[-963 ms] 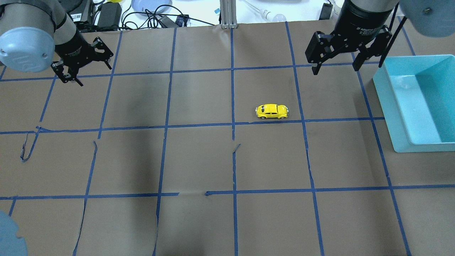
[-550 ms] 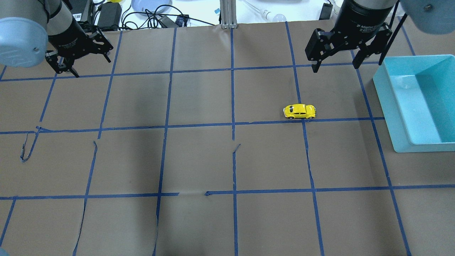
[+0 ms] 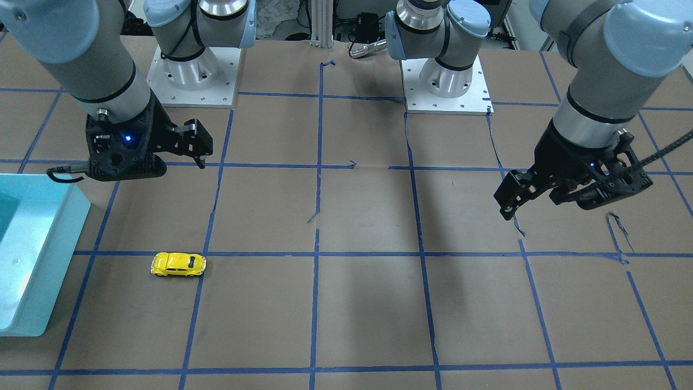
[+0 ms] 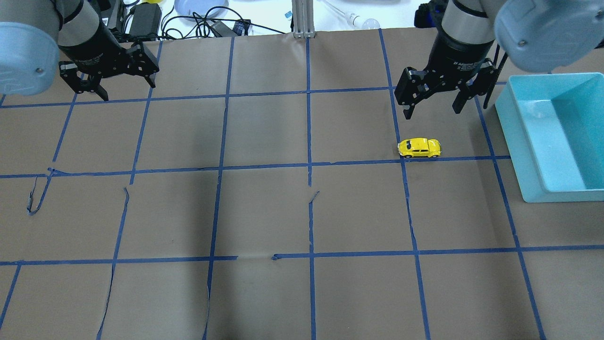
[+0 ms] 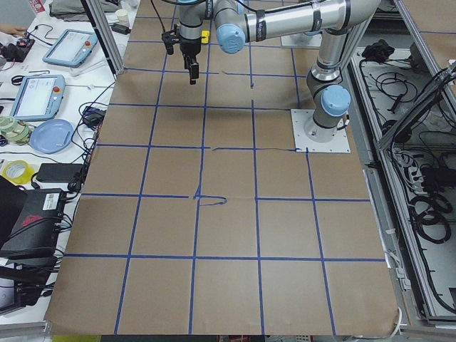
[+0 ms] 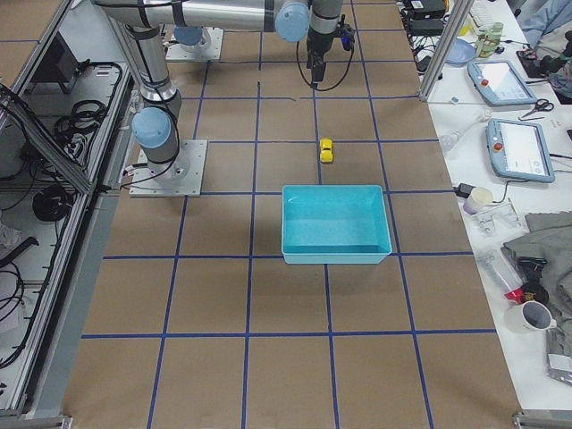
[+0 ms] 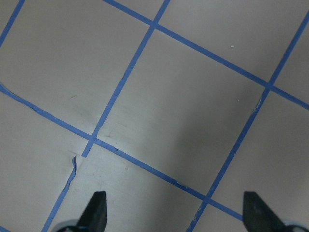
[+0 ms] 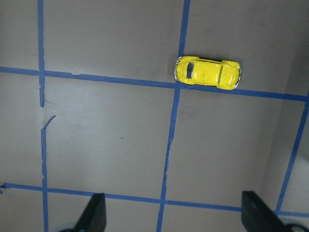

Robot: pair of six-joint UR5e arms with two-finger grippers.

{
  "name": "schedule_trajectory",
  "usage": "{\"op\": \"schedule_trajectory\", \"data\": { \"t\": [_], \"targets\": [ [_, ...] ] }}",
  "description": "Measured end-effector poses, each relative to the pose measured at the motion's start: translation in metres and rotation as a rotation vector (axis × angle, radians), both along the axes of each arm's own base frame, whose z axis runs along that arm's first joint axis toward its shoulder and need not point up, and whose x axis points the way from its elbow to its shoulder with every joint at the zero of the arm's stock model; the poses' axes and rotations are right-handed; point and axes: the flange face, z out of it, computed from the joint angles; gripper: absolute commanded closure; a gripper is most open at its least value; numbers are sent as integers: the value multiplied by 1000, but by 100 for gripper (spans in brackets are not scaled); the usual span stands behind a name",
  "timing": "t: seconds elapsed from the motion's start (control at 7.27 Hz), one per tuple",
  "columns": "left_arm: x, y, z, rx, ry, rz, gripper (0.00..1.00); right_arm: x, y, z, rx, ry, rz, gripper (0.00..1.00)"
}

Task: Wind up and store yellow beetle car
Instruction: 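Lower the right gripper onto the rolling yellow car, then close the right gripper on the car's rear end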

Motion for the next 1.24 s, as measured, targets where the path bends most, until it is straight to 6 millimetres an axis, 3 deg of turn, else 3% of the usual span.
{"op": "schedule_trajectory", "data": {
  "t": [0.55, 0.96, 1.24],
  "targets": [
    [-47, 24, 4, 36, 66, -103, 0, 3, 3, -83, -61, -59, 722, 0],
    [-55, 31, 6, 39, 91, -125, 0, -2, -5, -146, -163, -13, 1159, 0],
    [-56, 37, 6, 39, 92, -128, 0, -10, -11, -175, -124, 1, 1277, 0]
  ]
}}
